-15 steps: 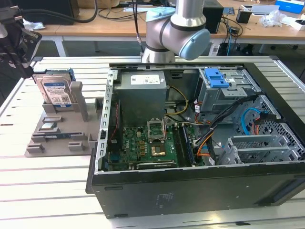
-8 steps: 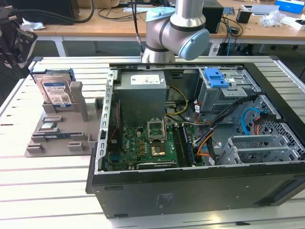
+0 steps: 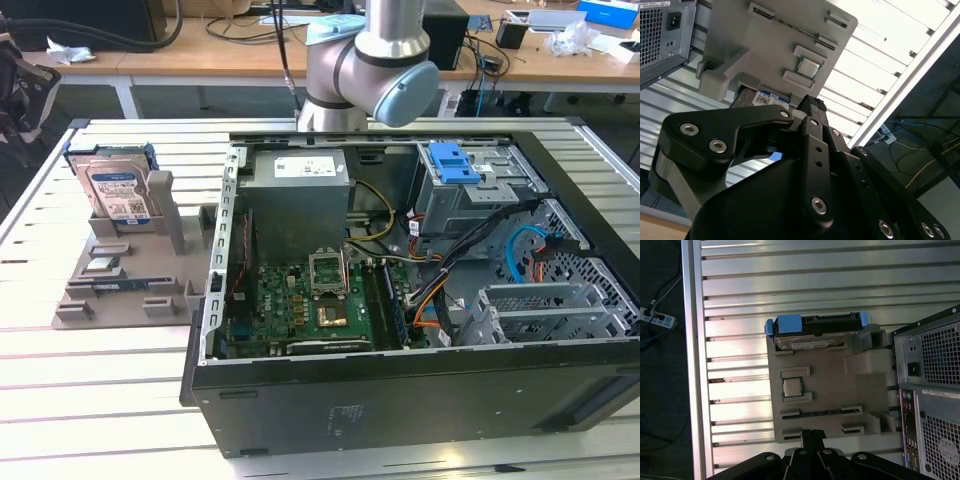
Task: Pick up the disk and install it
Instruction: 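Reach for the disk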
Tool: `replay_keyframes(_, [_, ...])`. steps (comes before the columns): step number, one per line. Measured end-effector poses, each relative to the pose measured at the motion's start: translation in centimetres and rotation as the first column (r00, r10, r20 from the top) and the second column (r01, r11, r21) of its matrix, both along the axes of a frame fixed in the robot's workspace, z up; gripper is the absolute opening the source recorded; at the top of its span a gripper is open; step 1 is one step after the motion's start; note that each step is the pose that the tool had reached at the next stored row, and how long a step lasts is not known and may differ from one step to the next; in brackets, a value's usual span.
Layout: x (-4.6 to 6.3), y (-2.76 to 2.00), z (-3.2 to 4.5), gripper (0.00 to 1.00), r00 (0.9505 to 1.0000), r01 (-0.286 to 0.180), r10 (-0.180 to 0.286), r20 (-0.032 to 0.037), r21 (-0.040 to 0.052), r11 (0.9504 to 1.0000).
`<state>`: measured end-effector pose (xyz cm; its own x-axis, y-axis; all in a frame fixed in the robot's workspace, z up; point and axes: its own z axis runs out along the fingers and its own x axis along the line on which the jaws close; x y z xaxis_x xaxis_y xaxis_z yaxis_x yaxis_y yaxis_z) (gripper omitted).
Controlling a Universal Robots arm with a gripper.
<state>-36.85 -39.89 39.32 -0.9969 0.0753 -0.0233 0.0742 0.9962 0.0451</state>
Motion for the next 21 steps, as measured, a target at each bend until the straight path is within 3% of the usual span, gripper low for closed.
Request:
replay_keyframes(2, [-0.2, 0.04, 0.00, 0.11, 1.0000, 0.000, 0.000, 0.0000, 0.0000, 1.0000])
replay_keyframes(9, [-0.2, 1.47, -0.02, 0.11, 1.0000, 0.000, 0.000, 0.0000, -0.0012, 1.0000])
replay_keyframes(21, [-0.2, 2.72, -0.06, 0.11, 1.0000, 0.000, 0.000, -0.0001, -0.0021, 1.0000])
